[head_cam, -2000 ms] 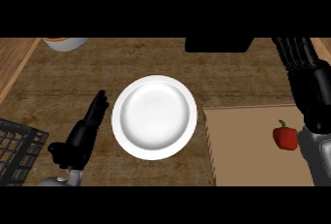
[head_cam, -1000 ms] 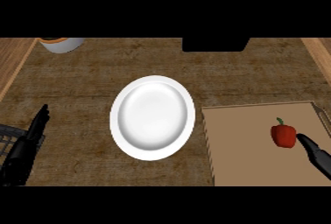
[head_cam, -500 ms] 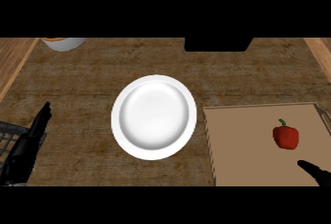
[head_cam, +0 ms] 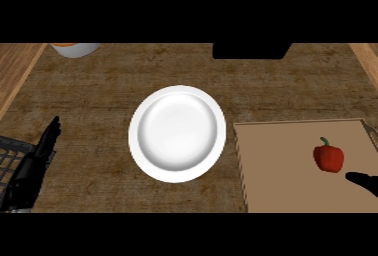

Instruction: Pick the bell pepper from the tray and place it in the plate

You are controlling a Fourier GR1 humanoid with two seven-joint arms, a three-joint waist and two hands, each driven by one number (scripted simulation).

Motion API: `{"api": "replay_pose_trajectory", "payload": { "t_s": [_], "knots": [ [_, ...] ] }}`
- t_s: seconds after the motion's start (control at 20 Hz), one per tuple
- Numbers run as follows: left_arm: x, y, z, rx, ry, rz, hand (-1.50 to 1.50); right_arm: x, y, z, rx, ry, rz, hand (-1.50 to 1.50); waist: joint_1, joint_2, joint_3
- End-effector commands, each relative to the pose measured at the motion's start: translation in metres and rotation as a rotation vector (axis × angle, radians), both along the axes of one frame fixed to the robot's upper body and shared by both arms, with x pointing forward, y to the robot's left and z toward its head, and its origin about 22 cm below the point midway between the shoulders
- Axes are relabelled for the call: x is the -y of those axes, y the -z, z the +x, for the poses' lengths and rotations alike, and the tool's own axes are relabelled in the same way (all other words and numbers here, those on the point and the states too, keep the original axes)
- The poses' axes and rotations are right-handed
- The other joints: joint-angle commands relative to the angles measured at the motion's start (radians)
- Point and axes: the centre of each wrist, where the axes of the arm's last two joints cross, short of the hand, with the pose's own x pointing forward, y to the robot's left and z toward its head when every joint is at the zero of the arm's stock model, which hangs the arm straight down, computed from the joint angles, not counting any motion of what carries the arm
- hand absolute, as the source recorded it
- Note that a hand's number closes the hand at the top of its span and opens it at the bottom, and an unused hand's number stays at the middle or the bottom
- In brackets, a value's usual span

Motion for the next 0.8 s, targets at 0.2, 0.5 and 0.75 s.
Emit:
{"api": "replay_pose_trajectory", "payload": {
  "t_s": [0.2,0.5,0.75],
  "knots": [
    [-0.006,0.012,0.007,-0.008,-0.035,0.017,0.00,0.018,0.020,0.023,-0.255,-0.124,-0.020,-1.50,-0.006,0.001,0.000],
    [-0.011,0.007,-0.023,-0.010,-0.014,0.007,0.00,0.022,0.039,0.030,-0.334,-0.198,-0.037,-1.50,-0.004,-0.002,0.000],
    [-0.012,-0.002,-0.001,-0.007,-0.032,0.001,0.00,0.043,0.062,0.033,-0.347,-0.239,-0.006,-1.50,-0.009,-0.001,0.000]
  ]
}}
